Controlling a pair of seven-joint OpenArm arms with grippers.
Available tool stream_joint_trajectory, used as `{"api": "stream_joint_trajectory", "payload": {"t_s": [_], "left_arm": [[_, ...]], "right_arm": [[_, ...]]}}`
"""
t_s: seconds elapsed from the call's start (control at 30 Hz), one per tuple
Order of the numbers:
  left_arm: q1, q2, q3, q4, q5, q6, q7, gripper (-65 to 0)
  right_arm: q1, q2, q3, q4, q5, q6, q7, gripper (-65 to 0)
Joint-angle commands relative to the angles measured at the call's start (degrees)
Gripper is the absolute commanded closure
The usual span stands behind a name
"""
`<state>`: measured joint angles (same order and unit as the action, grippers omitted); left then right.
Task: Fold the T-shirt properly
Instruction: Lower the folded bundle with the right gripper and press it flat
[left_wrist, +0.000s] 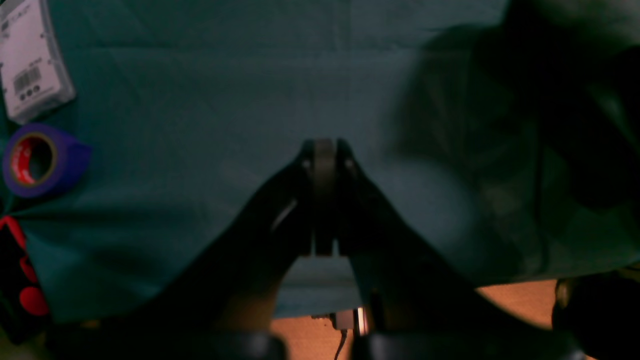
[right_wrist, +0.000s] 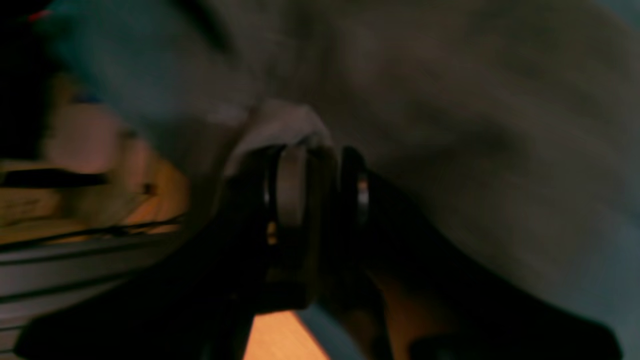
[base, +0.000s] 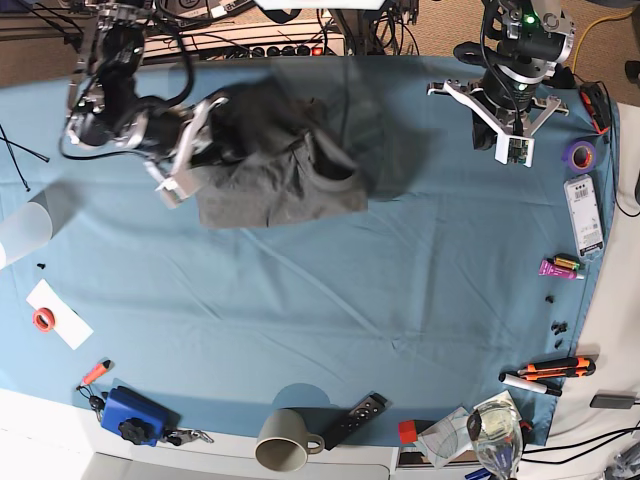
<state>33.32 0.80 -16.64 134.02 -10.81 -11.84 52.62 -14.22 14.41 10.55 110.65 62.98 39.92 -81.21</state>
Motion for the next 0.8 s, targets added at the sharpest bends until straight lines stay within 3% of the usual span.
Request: {"api": "stream_joint_trajectory", "payload": {"t_s": [0.0, 0.07, 0.23, 0.33, 0.53, 0.6, 0.67, 0.77], "left_arm": [[0.15, 0.00, -0.09, 0.98, -0.42, -0.07, -1.25, 0.0], [0.15, 0.00, -0.09, 0.98, -0.39, -0.07, -1.25, 0.0], [0.15, 0.00, -0.09, 0.98, -0.39, -0.09, -1.25, 0.0], [0.15, 0.00, -0.09, 0.98, -0.39, -0.07, -1.77, 0.0], [0.13, 0.00, -0.11, 0.98, -0.39, -0.07, -2.75, 0.0], [0.15, 0.00, -0.11, 0.98, -0.39, -0.07, -2.73, 0.0], [0.15, 0.00, -0.09, 0.98, -0.39, -0.07, -2.75, 0.0], [0.13, 0.00, -0.11, 0.98, -0.39, -0.07, -2.73, 0.0]], "right_arm": [[0.57, 0.68, -0.90, 1.03, 3.15, 0.08, 1.21, -12.9], [0.57, 0.70, -2.97, 1.05, 7.30, 0.08, 1.21, -12.9], [-1.22, 1.88, -6.14, 1.05, 6.69, 0.08, 1.21, -12.9], [-2.58, 3.85, -6.64, 1.05, 3.72, 0.08, 1.21, -12.9], [-5.01, 10.08, -6.64, 1.07, 3.72, 0.08, 1.21, -12.9], [-4.96, 12.07, -6.49, 1.29, 7.34, 0.08, 1.21, -12.9], [-4.79, 13.42, -5.73, 2.84, 15.15, 0.08, 1.21, -12.9], [-4.63, 12.87, -2.12, 7.80, 21.33, 0.08, 1.21, -12.9]]}}
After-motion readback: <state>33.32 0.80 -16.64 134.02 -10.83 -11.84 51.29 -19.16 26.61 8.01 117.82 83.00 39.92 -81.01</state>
